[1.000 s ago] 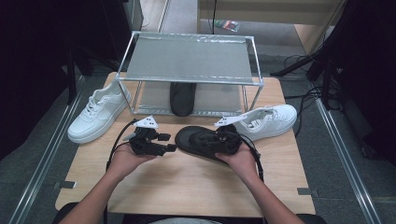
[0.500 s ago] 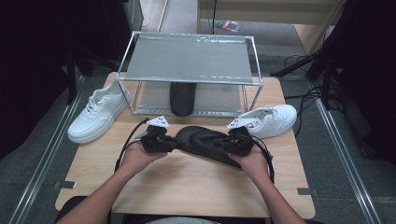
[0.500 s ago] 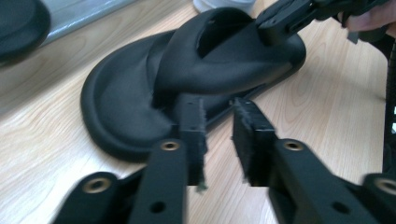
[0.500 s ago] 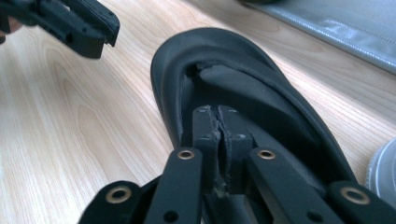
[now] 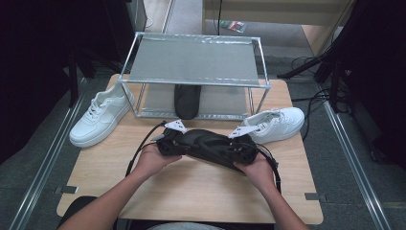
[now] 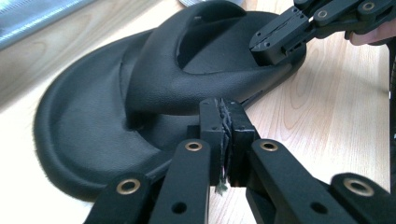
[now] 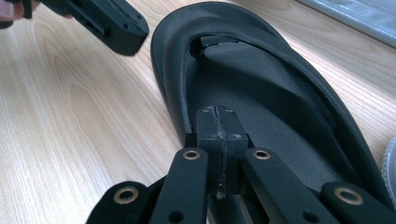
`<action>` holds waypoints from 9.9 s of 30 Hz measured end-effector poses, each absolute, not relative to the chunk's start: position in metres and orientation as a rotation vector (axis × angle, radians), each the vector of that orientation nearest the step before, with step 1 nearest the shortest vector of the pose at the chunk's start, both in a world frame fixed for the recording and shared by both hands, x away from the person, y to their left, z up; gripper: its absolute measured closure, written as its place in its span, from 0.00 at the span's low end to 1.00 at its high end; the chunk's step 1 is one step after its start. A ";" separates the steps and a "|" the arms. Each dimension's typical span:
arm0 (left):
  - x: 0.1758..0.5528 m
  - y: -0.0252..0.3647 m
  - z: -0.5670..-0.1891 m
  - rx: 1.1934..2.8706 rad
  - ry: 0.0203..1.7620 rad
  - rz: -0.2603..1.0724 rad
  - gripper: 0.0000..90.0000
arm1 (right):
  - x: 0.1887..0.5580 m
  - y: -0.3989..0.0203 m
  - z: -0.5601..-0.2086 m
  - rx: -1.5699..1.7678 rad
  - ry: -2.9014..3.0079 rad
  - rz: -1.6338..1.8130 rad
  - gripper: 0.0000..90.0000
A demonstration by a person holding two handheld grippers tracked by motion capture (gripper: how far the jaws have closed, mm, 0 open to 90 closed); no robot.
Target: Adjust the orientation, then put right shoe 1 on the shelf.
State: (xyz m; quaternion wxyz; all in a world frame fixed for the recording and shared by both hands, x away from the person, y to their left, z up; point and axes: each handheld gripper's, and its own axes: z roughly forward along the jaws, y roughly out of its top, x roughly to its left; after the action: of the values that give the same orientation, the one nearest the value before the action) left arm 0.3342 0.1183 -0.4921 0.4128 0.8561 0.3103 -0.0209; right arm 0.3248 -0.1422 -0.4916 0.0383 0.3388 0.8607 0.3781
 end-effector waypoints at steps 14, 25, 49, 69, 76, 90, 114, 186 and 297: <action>0.333 0.109 -0.498 2.181 0.773 -0.057 0.98 | 0.318 -0.129 -0.493 1.010 2.671 1.187 1.00; 0.335 0.112 -0.498 2.183 0.776 -0.043 0.98 | 0.312 -0.119 -0.496 1.012 2.697 1.227 1.00; 0.347 0.115 -0.500 2.155 0.793 -0.070 0.96 | 0.306 -0.106 -0.502 1.064 2.627 1.286 1.00; 0.350 0.115 -0.489 2.157 0.793 -0.069 0.93 | 0.307 -0.116 -0.499 1.103 2.570 1.332 0.95; 0.349 0.127 -0.473 2.115 0.795 -0.080 0.78 | 0.298 -0.130 -0.483 1.104 2.500 1.388 0.83; 0.343 0.141 -0.454 2.122 0.771 -0.105 0.51 | 0.277 -0.157 -0.485 1.161 2.389 1.352 0.67; 0.350 0.151 -0.453 2.085 0.782 -0.055 0.50 | 0.298 -0.143 -0.520 1.340 2.353 1.212 0.72; 0.493 0.178 -0.351 2.181 0.804 0.199 1.00 | 0.420 -0.107 -0.496 1.712 1.993 1.138 0.80; 0.493 0.185 -0.360 2.106 0.819 0.167 1.00 | 0.366 -0.103 -0.520 1.339 2.280 1.176 1.00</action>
State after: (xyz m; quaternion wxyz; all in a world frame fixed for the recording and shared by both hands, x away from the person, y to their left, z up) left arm 0.4935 0.1849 -0.3602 0.4239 0.8419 0.3272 0.0666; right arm 0.3658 -0.1025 -0.5195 0.1235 0.4593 0.7818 0.4032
